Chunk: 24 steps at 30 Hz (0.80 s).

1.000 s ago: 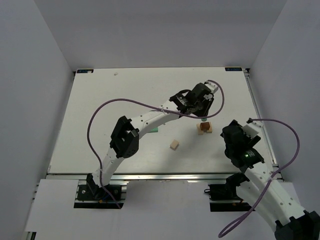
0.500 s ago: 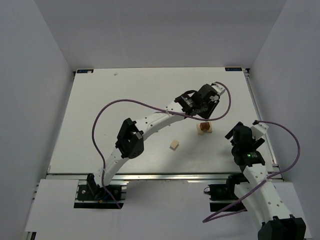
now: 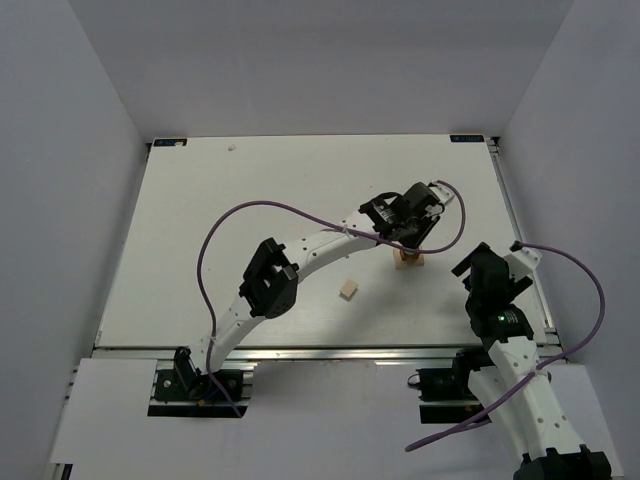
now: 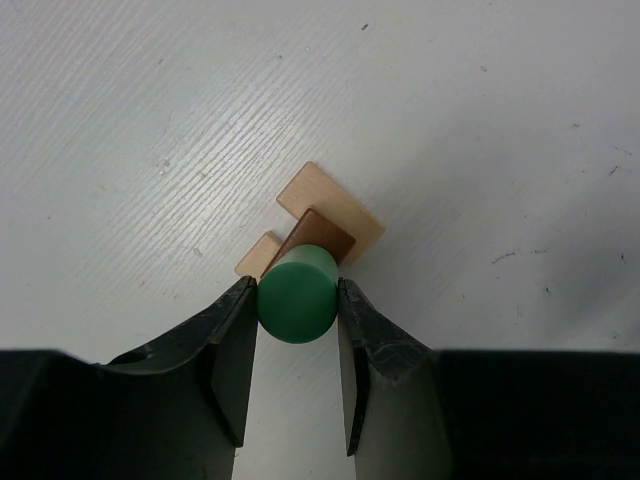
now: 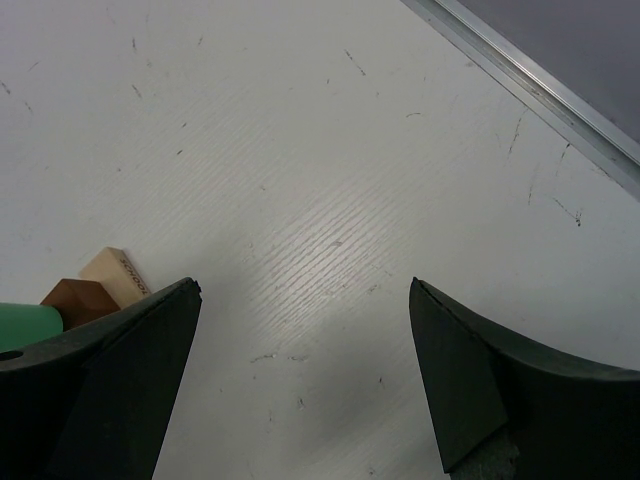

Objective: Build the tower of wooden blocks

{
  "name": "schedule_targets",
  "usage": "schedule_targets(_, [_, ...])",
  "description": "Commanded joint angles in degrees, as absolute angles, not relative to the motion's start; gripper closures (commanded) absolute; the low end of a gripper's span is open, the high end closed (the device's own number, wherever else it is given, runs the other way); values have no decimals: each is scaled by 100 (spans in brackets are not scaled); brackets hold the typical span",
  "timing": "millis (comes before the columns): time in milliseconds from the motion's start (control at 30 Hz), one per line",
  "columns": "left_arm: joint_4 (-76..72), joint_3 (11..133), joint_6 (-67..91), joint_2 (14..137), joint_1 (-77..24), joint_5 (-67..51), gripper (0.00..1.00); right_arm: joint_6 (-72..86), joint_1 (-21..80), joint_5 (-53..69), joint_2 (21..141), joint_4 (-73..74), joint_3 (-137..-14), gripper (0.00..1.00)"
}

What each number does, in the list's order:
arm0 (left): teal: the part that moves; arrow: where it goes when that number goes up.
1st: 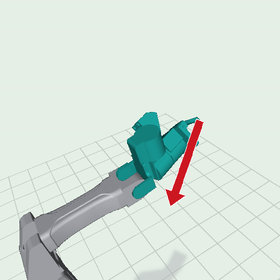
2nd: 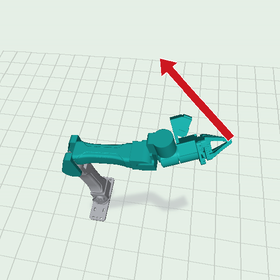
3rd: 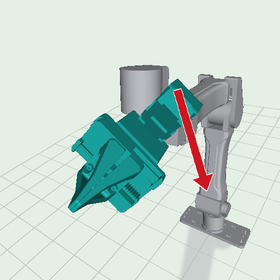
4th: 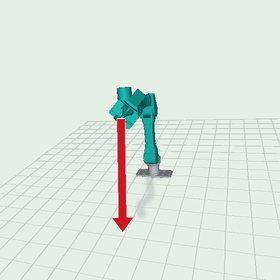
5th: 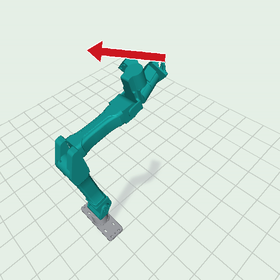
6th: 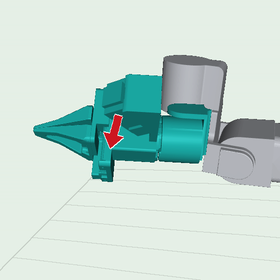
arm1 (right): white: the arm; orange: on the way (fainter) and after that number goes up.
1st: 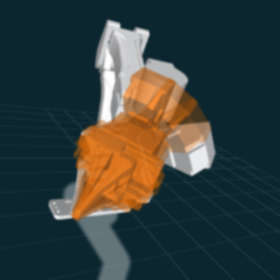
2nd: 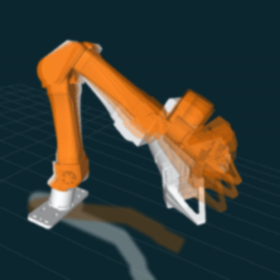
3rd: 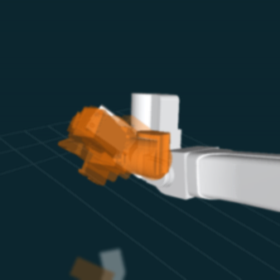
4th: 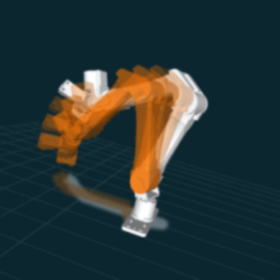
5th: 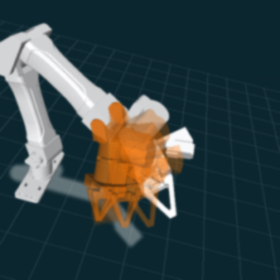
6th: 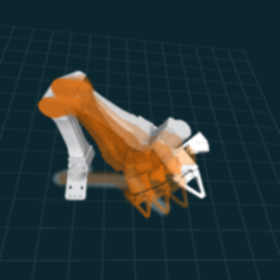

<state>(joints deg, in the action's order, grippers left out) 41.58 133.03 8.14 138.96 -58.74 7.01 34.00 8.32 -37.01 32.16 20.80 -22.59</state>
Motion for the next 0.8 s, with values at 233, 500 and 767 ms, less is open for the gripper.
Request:
schedule_targets(233, [3920,13377,721,13746,-5933,782,100,3278,809,-3604,3138,1767,-2188,11])
schedule_targets(500, [3894,13386,659,13808,-5968,905,98,3234,817,-3577,3138,1767,-2188,11])
schedule_targets(767, [3885,13386,615,13834,-5968,949,96,3217,809,-3568,3138,1749,-2180,11])
